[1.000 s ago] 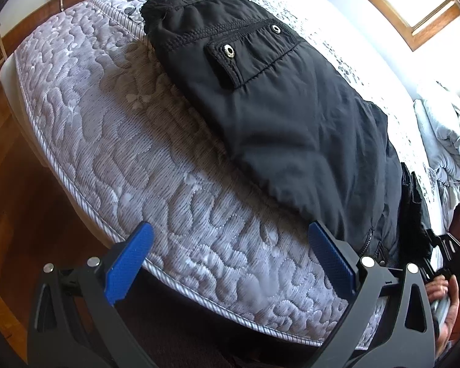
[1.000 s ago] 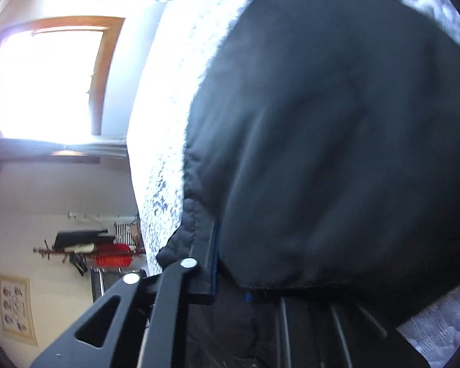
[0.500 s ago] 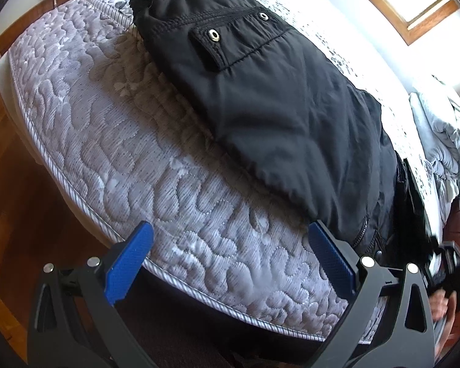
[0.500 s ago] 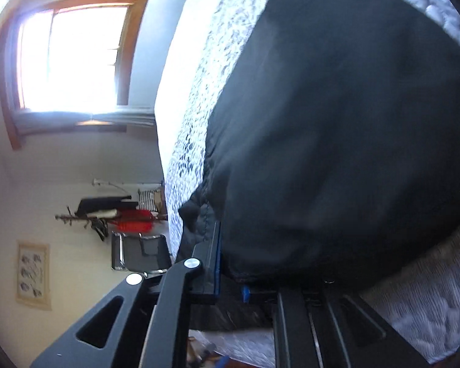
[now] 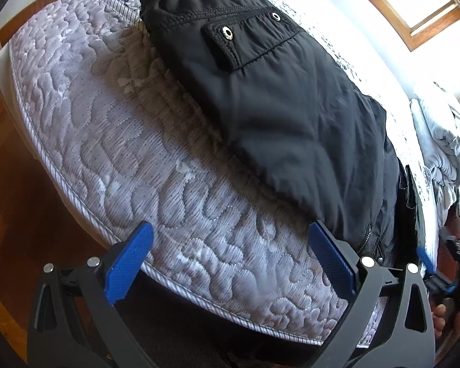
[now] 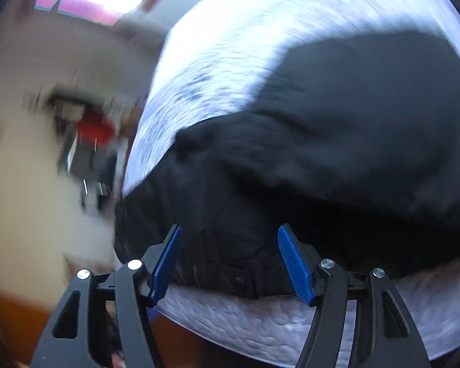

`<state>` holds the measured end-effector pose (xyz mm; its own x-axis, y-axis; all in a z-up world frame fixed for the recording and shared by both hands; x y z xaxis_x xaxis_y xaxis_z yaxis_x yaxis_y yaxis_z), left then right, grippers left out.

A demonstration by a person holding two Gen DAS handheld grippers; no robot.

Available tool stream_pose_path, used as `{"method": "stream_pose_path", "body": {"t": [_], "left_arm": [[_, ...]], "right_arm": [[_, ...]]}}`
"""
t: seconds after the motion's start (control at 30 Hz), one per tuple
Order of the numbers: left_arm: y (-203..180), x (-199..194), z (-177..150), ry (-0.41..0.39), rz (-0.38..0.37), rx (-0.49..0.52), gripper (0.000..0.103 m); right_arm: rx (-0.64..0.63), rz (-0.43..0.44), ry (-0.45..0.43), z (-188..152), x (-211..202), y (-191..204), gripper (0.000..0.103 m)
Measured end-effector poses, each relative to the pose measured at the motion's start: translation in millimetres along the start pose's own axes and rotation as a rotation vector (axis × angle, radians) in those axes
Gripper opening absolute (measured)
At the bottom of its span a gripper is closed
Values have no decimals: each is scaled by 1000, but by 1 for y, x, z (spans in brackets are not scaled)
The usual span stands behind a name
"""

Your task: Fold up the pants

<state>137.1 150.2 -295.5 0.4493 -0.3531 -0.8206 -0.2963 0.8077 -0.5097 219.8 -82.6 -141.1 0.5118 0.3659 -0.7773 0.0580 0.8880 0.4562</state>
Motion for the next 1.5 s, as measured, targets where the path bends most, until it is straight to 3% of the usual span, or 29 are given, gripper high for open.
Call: {"method": "stream_pose_path", "body": {"t": [0.07,0.1,0.17,0.27,0.33,0.5,0.77,0.87,0.93,0.97,1.03,1.13,1.3,1.5], "left_arm": [[0,2,0,2,-6,-4,100],[0,3,-1,2,-10,-6,100],[1,4,-1,3,-18,-10,100],[3,5,-1,3,-26,-15,100],[5,5,-1,3,-34,-25,100],[8,6,0,6,-50,-43,100],[12,9,5,12,-44,-53,100],[13,9,5,14,-32,-50,100],[13,9,4,14,-26,-48,100],[13,9,4,14,-24,-47,100],[13,11,4,15,-20,-44,100],[12,12,4,15,-14,-41,100],[9,12,3,12,-10,-37,100],[3,7,-1,9,-13,-28,100]], "right_arm": [[-223,-125,-73,12,-8,18,84],[-378,-236,-118,18,-8,28,90],[-586,-370,-159,11,-10,37,91],[-890,-578,-184,5,20,41,91],[-1019,-644,-172,-17,28,25,91],[-1118,-730,-122,-31,60,6,91],[-961,-739,-116,4,67,-18,91],[-897,-666,-65,13,72,-25,76],[-858,-618,-55,16,70,-27,57],[-849,-608,-57,17,67,-27,54],[-827,-567,-56,19,61,-26,38],[-767,-489,-39,17,50,-24,28],[-687,-319,-39,4,20,-8,23],[-799,-193,-25,-39,-5,40,23]]}}
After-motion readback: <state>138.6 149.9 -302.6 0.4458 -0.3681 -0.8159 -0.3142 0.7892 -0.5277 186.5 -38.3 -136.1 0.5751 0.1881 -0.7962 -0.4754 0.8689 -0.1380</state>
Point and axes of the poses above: each gripper's, at about its wrist camera, not at the fingertips, and x roughly the way its jaws point, y to its left, z to its top, the point moved 9 cm from there along x, roughly the way its jaws point, and after that the axes turned 8 degrees about -z, right-handed, at the moved point
